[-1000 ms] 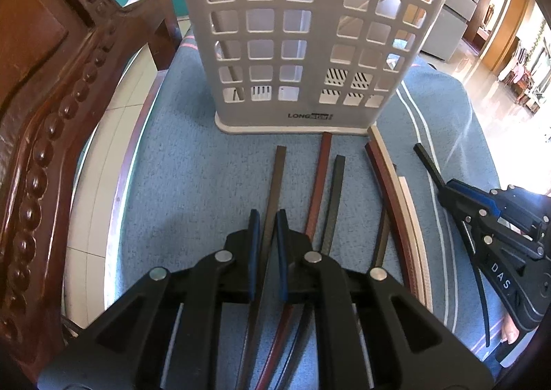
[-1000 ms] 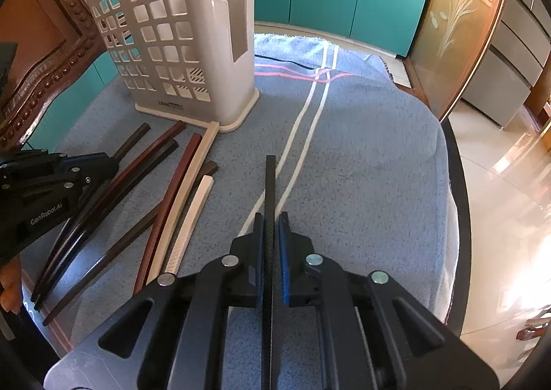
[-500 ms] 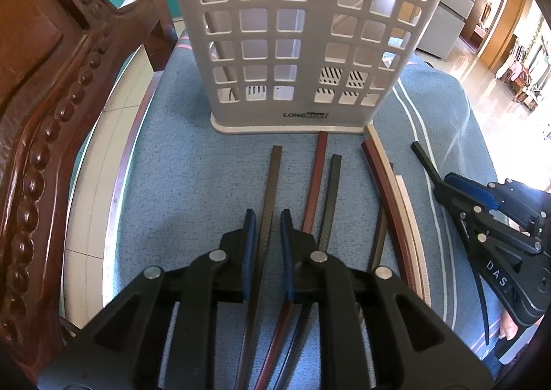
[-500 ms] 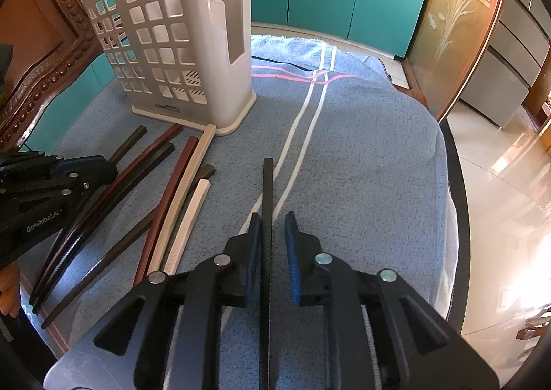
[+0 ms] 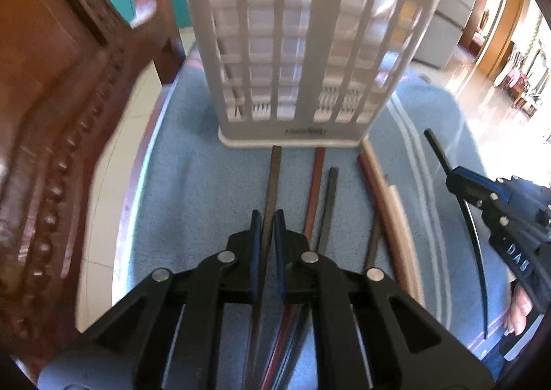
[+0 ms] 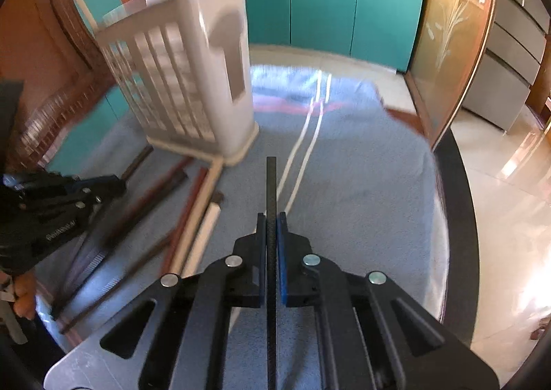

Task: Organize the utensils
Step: 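Lift both held chopsticks over the white holder and open both grippers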

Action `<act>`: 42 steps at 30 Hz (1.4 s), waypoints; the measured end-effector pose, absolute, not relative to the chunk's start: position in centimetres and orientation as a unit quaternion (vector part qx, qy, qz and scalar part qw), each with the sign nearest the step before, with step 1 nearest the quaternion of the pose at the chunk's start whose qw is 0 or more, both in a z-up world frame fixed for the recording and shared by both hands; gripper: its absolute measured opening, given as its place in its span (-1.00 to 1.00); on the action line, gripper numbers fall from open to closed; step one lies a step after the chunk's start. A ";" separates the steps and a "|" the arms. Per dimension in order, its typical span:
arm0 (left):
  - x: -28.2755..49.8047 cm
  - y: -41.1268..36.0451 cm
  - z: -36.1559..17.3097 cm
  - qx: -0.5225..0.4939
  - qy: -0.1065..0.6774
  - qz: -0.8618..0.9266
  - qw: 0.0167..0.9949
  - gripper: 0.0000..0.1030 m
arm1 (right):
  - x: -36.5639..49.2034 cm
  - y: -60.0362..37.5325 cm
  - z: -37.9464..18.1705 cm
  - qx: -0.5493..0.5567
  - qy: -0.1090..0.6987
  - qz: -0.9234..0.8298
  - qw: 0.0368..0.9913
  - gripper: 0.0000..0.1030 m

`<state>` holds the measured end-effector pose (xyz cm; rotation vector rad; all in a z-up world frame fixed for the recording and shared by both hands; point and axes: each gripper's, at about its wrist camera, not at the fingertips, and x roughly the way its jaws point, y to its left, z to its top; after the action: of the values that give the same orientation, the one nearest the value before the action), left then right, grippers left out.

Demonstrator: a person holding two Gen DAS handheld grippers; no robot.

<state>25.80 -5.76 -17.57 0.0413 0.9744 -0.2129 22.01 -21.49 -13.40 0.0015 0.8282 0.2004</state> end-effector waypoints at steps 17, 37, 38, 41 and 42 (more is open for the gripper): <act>16.8 -1.7 1.5 -0.043 0.245 -0.178 0.952 -0.86 | 14.7 -24.9 5.3 0.091 0.161 0.207 0.961 -0.87; 24.8 -1.6 10.3 -0.075 0.158 -0.087 0.981 -0.87 | 25.6 -21.5 8.0 0.097 0.092 0.131 0.982 -0.87; 25.2 -1.6 9.9 -0.075 0.155 -0.078 0.982 -0.87 | 25.7 -21.4 7.5 0.092 0.097 0.127 0.983 -0.87; 26.7 -1.7 7.7 -0.073 0.176 -0.062 0.980 -0.87 | 26.0 -21.5 5.5 0.092 0.121 0.133 0.979 -0.87; 27.1 -1.8 6.6 -0.073 0.186 -0.059 0.978 -0.87 | 25.9 -21.6 4.9 0.092 0.127 0.137 0.978 -0.87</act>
<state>27.12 -1.78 6.58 -0.1465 0.3742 -0.1190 25.91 -21.61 4.92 0.1862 0.2552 0.2762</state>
